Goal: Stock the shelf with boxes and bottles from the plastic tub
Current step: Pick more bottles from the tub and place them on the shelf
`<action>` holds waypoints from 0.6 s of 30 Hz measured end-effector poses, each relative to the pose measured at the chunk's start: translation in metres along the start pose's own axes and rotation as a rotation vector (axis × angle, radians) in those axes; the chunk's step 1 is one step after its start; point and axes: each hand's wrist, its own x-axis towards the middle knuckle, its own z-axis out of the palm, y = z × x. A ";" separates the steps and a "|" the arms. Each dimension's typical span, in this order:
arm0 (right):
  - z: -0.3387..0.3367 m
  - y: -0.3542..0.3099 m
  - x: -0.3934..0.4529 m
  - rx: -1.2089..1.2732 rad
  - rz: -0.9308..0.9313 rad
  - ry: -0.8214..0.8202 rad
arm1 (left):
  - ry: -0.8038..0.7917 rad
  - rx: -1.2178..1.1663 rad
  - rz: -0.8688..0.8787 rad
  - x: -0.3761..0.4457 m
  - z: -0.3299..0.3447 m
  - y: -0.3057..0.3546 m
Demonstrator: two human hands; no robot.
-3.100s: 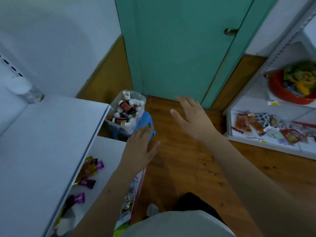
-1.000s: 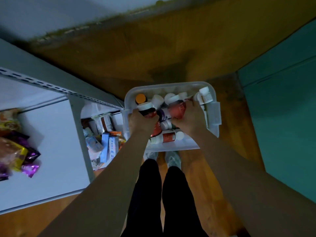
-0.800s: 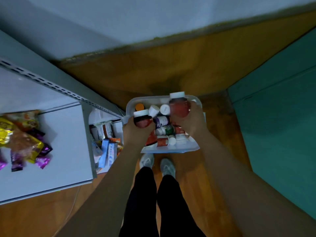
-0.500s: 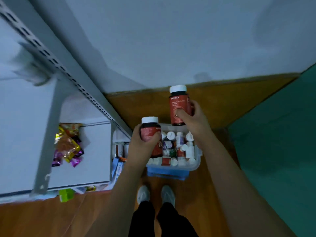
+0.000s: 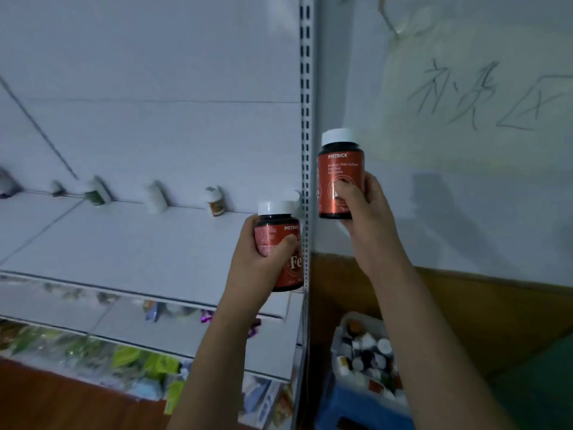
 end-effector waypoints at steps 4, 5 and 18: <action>0.116 -0.018 -0.032 0.064 -0.048 -0.095 | 0.131 0.012 0.088 -0.026 -0.099 0.036; 0.144 -0.020 -0.042 0.079 -0.058 -0.134 | 0.165 0.015 0.107 -0.033 -0.123 0.042; 0.412 0.015 -0.112 0.114 -0.061 -0.429 | 0.487 0.132 0.141 -0.102 -0.375 0.044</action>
